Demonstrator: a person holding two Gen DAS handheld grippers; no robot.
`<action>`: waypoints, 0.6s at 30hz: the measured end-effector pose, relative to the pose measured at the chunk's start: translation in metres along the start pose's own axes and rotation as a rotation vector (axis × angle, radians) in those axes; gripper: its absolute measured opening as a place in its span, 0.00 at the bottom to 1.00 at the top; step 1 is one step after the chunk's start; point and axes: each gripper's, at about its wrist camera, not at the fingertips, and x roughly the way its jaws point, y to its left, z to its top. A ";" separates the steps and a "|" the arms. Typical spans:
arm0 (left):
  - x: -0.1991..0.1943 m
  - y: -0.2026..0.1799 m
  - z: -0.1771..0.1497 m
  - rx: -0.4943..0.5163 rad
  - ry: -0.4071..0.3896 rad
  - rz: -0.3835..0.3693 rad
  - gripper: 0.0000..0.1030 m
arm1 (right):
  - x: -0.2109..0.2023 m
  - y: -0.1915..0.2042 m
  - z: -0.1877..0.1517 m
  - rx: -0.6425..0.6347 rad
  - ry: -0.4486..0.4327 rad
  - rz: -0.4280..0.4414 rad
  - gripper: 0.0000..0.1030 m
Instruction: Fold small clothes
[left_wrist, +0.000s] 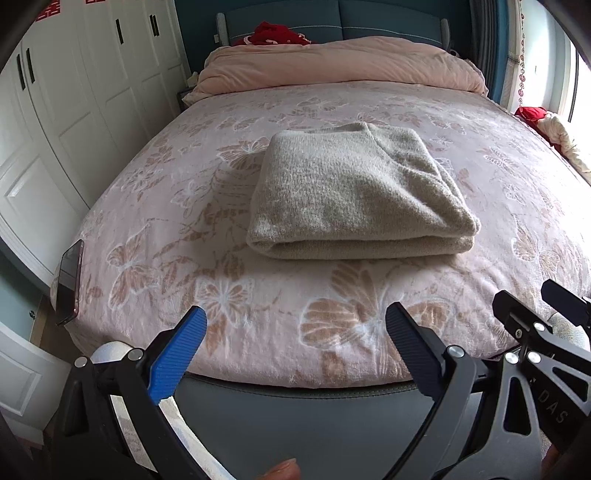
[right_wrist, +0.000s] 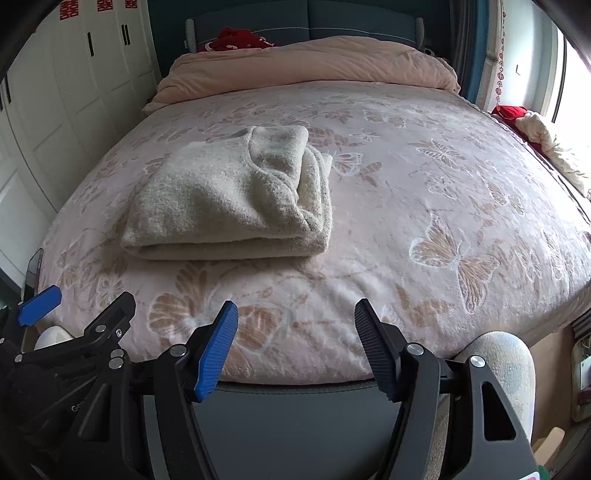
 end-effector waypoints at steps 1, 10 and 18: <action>0.000 0.000 0.000 -0.001 0.003 0.000 0.92 | 0.000 -0.001 -0.001 0.005 -0.004 -0.002 0.62; 0.000 -0.002 0.002 0.000 0.012 0.006 0.92 | -0.002 -0.004 -0.002 0.016 -0.019 -0.009 0.62; 0.000 -0.001 0.001 0.001 0.011 0.020 0.92 | -0.002 -0.002 -0.003 0.018 -0.016 -0.011 0.62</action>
